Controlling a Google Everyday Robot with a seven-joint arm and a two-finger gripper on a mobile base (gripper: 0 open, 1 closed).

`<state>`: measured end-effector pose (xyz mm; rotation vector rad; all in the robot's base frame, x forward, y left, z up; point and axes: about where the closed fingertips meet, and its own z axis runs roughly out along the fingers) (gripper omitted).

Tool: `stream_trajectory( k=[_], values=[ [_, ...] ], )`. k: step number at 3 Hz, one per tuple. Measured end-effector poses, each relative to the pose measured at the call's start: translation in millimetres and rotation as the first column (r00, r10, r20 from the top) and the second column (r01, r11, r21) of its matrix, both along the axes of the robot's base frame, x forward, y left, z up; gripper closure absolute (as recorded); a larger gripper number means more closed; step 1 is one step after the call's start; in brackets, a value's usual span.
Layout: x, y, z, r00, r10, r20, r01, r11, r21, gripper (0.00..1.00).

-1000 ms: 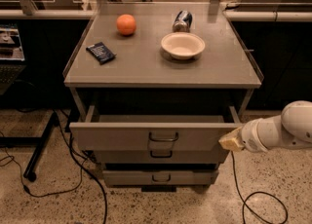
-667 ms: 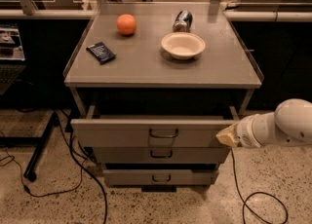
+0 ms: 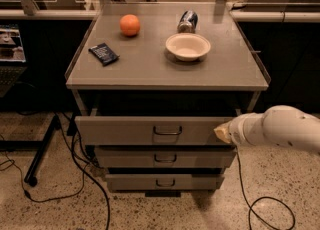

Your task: Close top drawer

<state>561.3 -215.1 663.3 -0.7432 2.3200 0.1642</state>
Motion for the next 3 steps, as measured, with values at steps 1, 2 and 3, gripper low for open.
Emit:
stream_trajectory(
  k=[1,2,3],
  values=[
    [3.0,5.4,-10.5,0.9994,-0.028,-0.021,0.028,0.999,0.029,1.00],
    [15.5,9.4,-17.9,0.9992,-0.039,-0.006,0.039,0.999,0.037,1.00],
    [15.5,9.4,-17.9,0.9992,-0.039,-0.006,0.039,0.999,0.037,1.00]
  ],
)
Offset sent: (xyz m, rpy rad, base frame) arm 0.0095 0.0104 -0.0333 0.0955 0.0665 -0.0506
